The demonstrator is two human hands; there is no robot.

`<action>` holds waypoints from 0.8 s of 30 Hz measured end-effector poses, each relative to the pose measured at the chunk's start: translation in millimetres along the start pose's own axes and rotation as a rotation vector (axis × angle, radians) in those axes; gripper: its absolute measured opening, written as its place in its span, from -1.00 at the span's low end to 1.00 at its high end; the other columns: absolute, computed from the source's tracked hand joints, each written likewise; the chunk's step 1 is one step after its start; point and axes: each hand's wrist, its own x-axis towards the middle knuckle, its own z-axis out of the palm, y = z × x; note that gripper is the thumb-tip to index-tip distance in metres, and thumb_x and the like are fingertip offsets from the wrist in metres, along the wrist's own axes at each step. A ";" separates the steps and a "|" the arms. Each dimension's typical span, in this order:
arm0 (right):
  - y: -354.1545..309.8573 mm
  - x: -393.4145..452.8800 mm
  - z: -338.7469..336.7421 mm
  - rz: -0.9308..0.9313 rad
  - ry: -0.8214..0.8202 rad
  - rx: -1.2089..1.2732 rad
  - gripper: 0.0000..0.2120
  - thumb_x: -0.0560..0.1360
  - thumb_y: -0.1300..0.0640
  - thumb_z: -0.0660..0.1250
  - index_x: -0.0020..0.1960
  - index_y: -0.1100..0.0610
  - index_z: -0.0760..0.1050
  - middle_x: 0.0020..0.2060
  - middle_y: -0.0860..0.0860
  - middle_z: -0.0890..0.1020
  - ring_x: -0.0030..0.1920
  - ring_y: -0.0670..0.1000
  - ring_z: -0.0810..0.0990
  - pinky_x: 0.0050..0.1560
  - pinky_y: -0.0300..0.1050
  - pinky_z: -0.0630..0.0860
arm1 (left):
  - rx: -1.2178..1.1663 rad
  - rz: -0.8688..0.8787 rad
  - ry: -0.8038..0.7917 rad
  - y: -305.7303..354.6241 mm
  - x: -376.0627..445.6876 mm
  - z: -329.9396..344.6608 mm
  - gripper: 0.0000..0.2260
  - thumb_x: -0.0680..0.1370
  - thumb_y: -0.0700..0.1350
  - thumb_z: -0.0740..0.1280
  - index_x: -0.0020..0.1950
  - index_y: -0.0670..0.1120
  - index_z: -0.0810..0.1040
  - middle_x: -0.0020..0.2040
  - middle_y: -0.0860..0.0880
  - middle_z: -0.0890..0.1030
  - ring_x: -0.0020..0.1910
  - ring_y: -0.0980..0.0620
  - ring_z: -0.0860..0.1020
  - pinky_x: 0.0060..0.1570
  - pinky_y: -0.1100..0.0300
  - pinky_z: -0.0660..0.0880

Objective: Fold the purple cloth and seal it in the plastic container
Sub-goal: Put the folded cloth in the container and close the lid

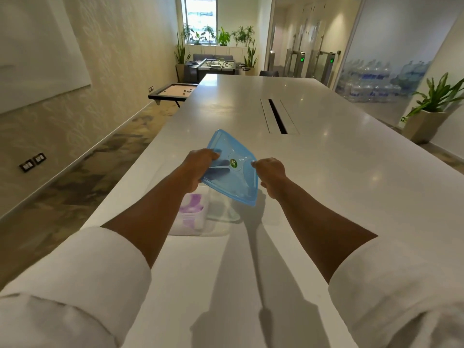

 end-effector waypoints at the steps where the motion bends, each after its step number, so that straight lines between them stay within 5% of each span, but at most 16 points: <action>1: -0.2 -0.5 3.7 -0.002 -0.005 0.001 -0.58 0.46 0.21 0.28 0.23 0.46 0.41 -0.12 0.02 0.35 -0.16 0.07 0.36 -0.15 -0.04 0.32 | 0.007 -0.001 0.007 0.5 -1.0 -5.2 -0.83 0.59 -0.15 0.25 0.16 -0.08 0.53 -0.11 -0.09 0.74 -0.14 -0.09 0.72 -0.28 0.18 0.64; 2: -0.8 -1.5 7.3 -0.004 -0.013 0.014 -0.58 0.47 0.21 0.27 0.25 0.43 0.41 -0.08 -0.03 0.32 -0.17 0.08 0.39 -0.16 -0.04 0.36 | 0.011 -0.001 0.014 0.4 -1.0 -10.3 -0.85 0.59 -0.13 0.25 0.14 -0.07 0.53 -0.12 -0.08 0.74 -0.13 -0.07 0.72 -0.20 0.17 0.64; 3: -1.5 -2.1 11.5 -0.003 -0.027 0.028 -0.60 0.48 0.22 0.27 0.27 0.37 0.44 0.28 0.26 0.35 -0.20 0.07 0.44 -0.16 -0.04 0.41 | 0.012 0.001 0.021 0.3 -0.7 -15.5 -0.87 0.60 -0.12 0.26 0.12 -0.06 0.52 -0.13 -0.06 0.74 -0.14 -0.05 0.72 -0.10 0.15 0.61; 4: -2.3 -3.7 15.7 0.000 -0.042 0.045 -0.62 0.49 0.22 0.27 0.28 0.30 0.46 -0.06 0.20 0.59 -0.21 0.05 0.49 -0.15 -0.04 0.48 | 0.014 0.006 0.026 0.4 -1.0 -20.6 -0.89 0.60 -0.10 0.26 0.10 -0.06 0.51 -0.14 -0.05 0.74 -0.15 -0.03 0.72 -0.05 0.15 0.58; 7: -5.1 -7.6 30.5 -0.013 -0.046 0.055 -0.73 0.49 0.21 0.29 0.16 0.27 0.50 -0.04 0.15 0.57 -0.15 0.08 0.53 -0.11 -0.03 0.53 | 0.036 0.011 0.073 3.9 -3.5 -36.8 -0.85 0.61 -0.05 0.26 0.10 -0.09 0.50 -0.16 -0.07 0.74 -0.24 0.02 0.71 -0.14 0.19 0.58; 9: -8.0 -11.6 41.7 -0.031 -0.025 0.040 -0.83 0.48 0.20 0.30 -0.03 0.32 0.49 -0.13 0.16 0.52 -0.16 0.09 0.48 -0.17 -0.04 0.46 | 0.081 0.012 0.157 7.2 -5.2 -48.9 -0.80 0.61 -0.03 0.28 0.09 -0.14 0.50 -0.18 -0.11 0.71 -0.39 0.07 0.67 -0.38 0.28 0.59; 12: -10.5 -19.4 58.9 -0.061 -0.010 -0.015 -0.79 0.47 0.18 0.28 -0.08 0.35 0.54 -0.21 0.13 0.52 -0.21 0.08 0.47 -0.21 -0.08 0.41 | 0.310 0.022 0.340 7.7 -3.3 -70.2 -0.76 0.57 0.03 0.34 -0.10 -0.16 0.50 -0.30 -0.12 0.55 -0.56 0.05 0.51 -0.62 0.38 0.35; 14: -10.0 -25.6 71.2 -0.078 0.010 -0.045 -0.77 0.46 0.18 0.27 -0.13 0.35 0.58 -0.26 0.11 0.53 -0.24 0.08 0.47 -0.24 -0.10 0.39 | 0.405 0.015 0.417 4.2 -1.5 -84.9 -0.70 0.53 0.06 0.37 -0.23 -0.14 0.47 -0.35 -0.07 0.45 -0.47 0.02 0.41 -0.51 0.30 0.32; 17: -8.3 -32.8 89.5 -0.080 0.038 -0.062 -0.80 0.45 0.18 0.26 -0.20 0.30 0.56 -0.28 0.11 0.55 -0.24 0.09 0.49 -0.24 -0.10 0.41 | 0.466 0.014 0.496 -2.8 -3.3 -101.7 -0.66 0.50 0.12 0.37 -0.09 -0.17 0.54 -0.24 -0.07 0.52 -0.28 -0.03 0.49 -0.26 0.19 0.40; 21: -5.1 -40.4 109.4 -0.059 0.039 -0.093 -0.71 0.50 0.12 0.25 0.10 0.27 0.58 0.03 0.16 0.65 0.11 0.17 0.58 0.14 0.01 0.57 | 0.577 0.075 0.559 -12.8 -9.2 -112.6 -0.63 0.53 0.15 0.30 -0.30 -0.12 0.49 -0.34 -0.07 0.51 -0.33 -0.04 0.48 -0.25 0.17 0.36; 24: -4.3 -44.0 117.4 -0.038 0.061 -0.099 -0.68 0.53 0.08 0.26 0.20 0.24 0.53 0.13 0.18 0.60 0.17 0.16 0.56 0.21 0.04 0.54 | 0.658 0.137 0.603 -20.1 -13.4 -114.9 -0.55 0.56 0.12 0.27 -0.47 -0.06 0.37 -0.48 0.01 0.39 -0.45 0.04 0.37 -0.37 0.21 0.26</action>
